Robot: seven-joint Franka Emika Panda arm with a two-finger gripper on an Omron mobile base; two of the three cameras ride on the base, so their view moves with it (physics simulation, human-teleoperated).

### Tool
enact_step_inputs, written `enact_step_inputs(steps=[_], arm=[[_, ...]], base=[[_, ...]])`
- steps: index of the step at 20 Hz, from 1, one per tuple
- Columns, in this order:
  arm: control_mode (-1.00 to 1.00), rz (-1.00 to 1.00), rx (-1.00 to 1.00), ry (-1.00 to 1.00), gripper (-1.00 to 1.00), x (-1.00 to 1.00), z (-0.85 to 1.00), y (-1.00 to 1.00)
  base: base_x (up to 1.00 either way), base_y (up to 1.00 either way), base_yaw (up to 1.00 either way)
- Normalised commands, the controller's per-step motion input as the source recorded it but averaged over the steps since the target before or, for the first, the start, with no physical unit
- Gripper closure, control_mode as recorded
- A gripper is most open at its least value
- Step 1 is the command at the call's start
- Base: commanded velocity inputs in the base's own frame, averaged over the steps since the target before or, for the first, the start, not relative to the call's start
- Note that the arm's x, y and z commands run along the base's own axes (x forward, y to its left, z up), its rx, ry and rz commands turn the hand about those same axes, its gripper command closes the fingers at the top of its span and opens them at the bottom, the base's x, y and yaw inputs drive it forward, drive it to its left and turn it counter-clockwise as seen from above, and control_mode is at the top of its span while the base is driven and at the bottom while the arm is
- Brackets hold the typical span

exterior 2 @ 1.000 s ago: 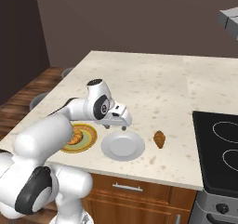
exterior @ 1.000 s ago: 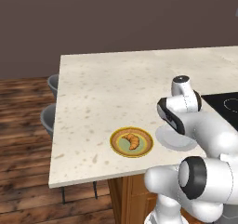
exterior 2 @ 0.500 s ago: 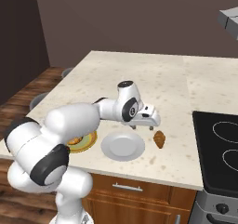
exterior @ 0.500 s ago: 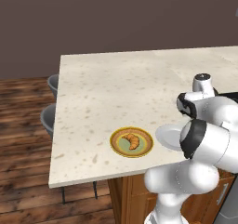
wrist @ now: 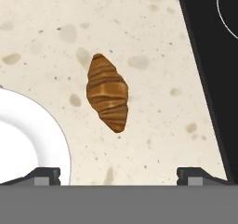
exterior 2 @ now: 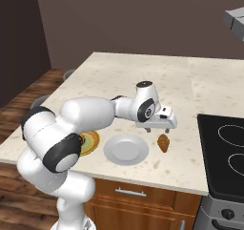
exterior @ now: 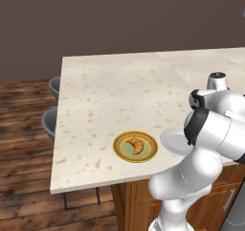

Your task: Place the pastries on the plates.

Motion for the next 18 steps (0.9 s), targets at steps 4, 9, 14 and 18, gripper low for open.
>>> enact_step_inputs(steps=[4, 9, 14, 18], arm=[[-1.0, 0.08, 0.04, 0.0, -1.0, 0.31, -0.19, -0.02], [-1.0, 0.02, 0.06, 0.0, -1.0, 0.22, -0.32, -0.08], [-1.0, 0.0, 0.11, 0.0, -1.0, 0.1, -0.36, -0.2], [-1.0, 0.0, 0.0, 0.0, -1.0, 0.0, 0.0, -0.18]], base=[[0.0, 0.0, 0.0], [0.0, 0.0, 0.0], [0.0, 0.0, 0.0], [0.0, 0.0, 0.0]])
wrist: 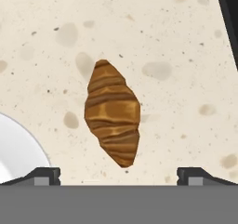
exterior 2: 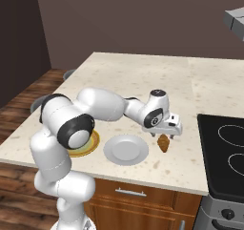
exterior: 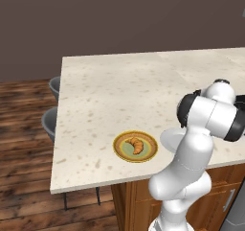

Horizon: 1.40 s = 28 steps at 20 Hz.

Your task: Place the pastries on the plates.

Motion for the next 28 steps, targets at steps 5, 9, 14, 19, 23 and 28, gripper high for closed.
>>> enact_step_inputs(steps=[5, 9, 14, 19, 23, 28], arm=[[-1.0, 0.0, 0.0, 0.0, -1.0, 0.01, -0.12, 0.0], [-1.0, 0.0, 0.0, -0.03, -1.0, 0.08, -0.16, 0.0], [-1.0, 0.0, 0.0, 0.0, -1.0, 0.11, -0.31, 0.0], [-1.0, 0.0, 0.0, 0.0, -1.0, 0.12, -0.25, -0.02], [-1.0, 0.0, 0.0, 0.0, -1.0, 0.09, -0.19, -0.16], [-1.0, 0.0, 0.0, 0.0, -1.0, 0.07, -0.11, -0.14]], base=[[0.0, 0.0, 0.0], [0.0, 0.0, 0.0], [0.0, 0.0, 0.0], [0.0, 0.0, 0.0], [0.0, 0.0, 0.0], [0.0, 0.0, 0.0]])
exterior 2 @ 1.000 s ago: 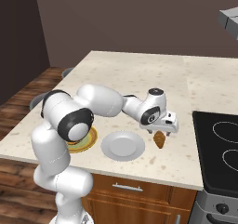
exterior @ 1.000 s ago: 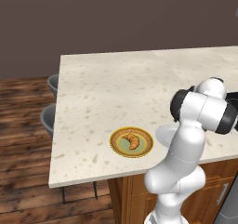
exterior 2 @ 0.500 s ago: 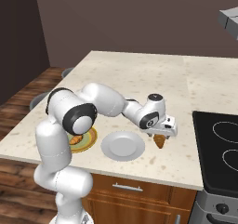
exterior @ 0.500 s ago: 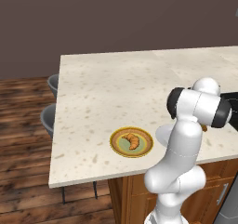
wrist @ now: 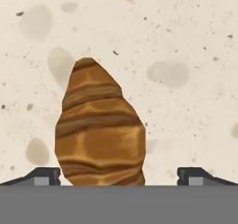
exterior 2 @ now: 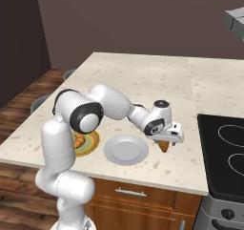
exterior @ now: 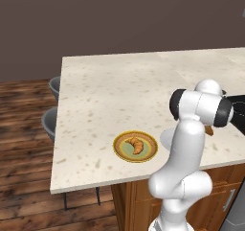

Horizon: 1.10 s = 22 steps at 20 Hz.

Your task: Place the pastries on the plates.

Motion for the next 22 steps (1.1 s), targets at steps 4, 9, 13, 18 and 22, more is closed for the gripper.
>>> enact_step_inputs(steps=[4, 9, 13, 18, 22], arm=[[-1.0, 0.0, 0.0, 0.0, -1.0, 0.06, -0.04, -0.04], [-1.0, 0.0, 0.02, 0.0, -1.0, 0.08, -0.11, 0.0], [-1.0, 0.0, 0.07, 0.0, -1.0, 0.06, -0.24, 0.0], [-1.0, 0.0, 0.05, 0.0, -1.0, 0.01, -0.17, 0.0], [-1.0, 0.0, 0.02, 0.0, 1.0, 0.01, -0.09, 0.0]], base=[[0.0, 0.0, 0.0], [0.0, 0.0, 0.0], [0.0, 0.0, 0.0], [0.0, 0.0, 0.0], [0.0, 0.0, 0.0]])
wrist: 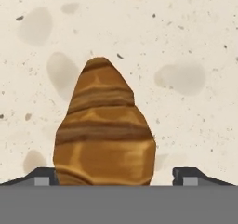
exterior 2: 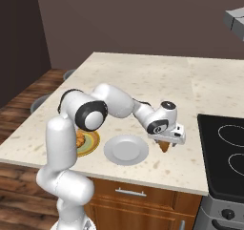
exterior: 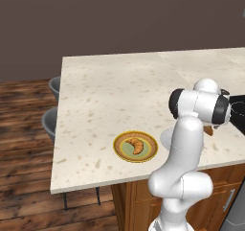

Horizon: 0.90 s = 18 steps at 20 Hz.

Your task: Place the pastries on the plates.

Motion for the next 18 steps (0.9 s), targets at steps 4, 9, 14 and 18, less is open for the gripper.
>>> enact_step_inputs(steps=[4, 9, 14, 18], arm=[[-1.0, 0.0, 0.0, 0.0, 1.0, 0.0, 0.0, 0.09], [-1.0, 0.0, -0.01, 0.0, 1.0, 0.0, 0.18, 0.06], [-1.0, 0.0, -0.05, 0.0, 1.0, -0.26, 0.65, 0.3], [-1.0, 0.0, -0.14, 0.03, 1.0, -0.62, 0.58, 0.88]], base=[[0.0, 0.0, 0.0], [0.0, 0.0, 0.0], [0.0, 0.0, 0.0], [0.0, 0.0, 0.0]])
